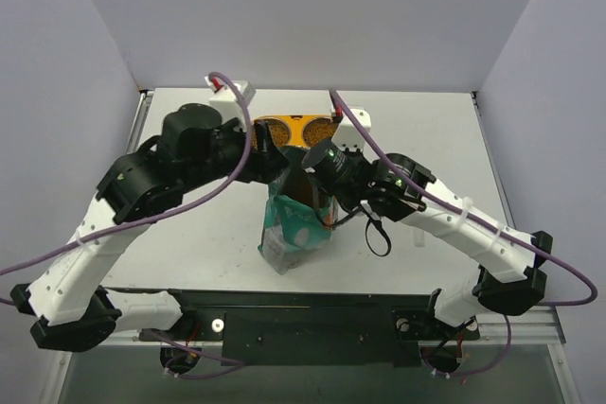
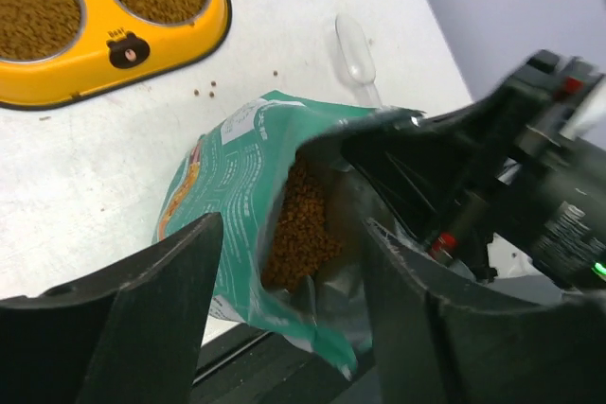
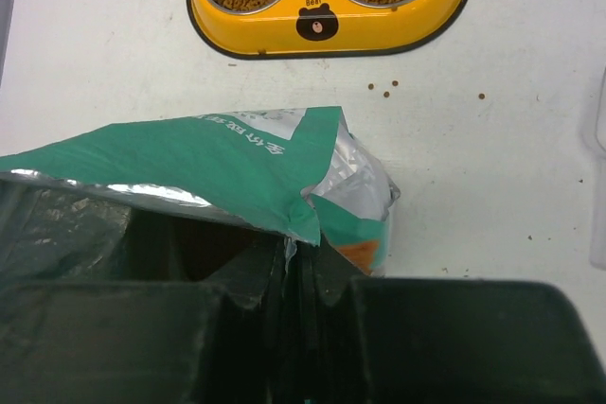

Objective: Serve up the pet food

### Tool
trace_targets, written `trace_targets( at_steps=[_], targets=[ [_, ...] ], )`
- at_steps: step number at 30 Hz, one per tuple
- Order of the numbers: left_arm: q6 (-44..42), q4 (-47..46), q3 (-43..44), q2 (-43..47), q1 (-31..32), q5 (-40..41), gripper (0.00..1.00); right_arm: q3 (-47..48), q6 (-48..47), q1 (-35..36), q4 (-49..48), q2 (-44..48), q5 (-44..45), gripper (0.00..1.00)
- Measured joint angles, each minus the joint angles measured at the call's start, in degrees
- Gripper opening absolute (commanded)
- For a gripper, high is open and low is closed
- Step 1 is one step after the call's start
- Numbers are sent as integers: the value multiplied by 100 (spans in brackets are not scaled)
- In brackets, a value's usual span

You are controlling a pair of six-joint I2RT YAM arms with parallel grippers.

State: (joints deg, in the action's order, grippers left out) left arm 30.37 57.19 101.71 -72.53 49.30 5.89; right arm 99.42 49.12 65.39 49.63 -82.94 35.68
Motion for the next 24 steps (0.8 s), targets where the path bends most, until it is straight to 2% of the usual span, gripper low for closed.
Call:
trace_targets(
  at_steps=[5, 6, 7, 9, 11, 12, 14, 19, 21, 24],
  targets=[
    [-33, -216, -278, 992, -431, -24, 77, 509, 48, -369, 35, -466, -251, 0],
    [-63, -254, -348, 1178, -466, -35, 75, 566, 63, -433, 61, -501, -308, 0],
    [-90, -323, -461, 1379, -487, -48, 72, 647, 83, -538, 103, -551, -415, 0],
    [-114, -424, -673, 1720, -490, -68, 50, 750, 127, -697, 166, -597, -605, 0],
    [-120, -557, -872, 1947, -490, -66, 42, 800, 166, -835, 216, -603, -798, 0],
    [-146, -623, -951, 1998, -490, -63, 41, 820, 175, -887, 245, -601, -881, 0],
    [-232, -778, -1058, 1963, -494, -105, 43, 848, 184, -955, 262, -601, -1014, 0],
    [-809, -1270, -1572, 1722, -494, -564, 68, 887, 153, -1097, 264, -601, -1298, 0],
    [-1008, -1432, -1797, 1676, -494, -719, 73, 911, 136, -1152, 273, -603, -1390, 0],
    [-1187, -1578, -2044, 1633, -487, -907, 73, 955, 118, -1222, 343, -603, -1508, 0]
  ],
)
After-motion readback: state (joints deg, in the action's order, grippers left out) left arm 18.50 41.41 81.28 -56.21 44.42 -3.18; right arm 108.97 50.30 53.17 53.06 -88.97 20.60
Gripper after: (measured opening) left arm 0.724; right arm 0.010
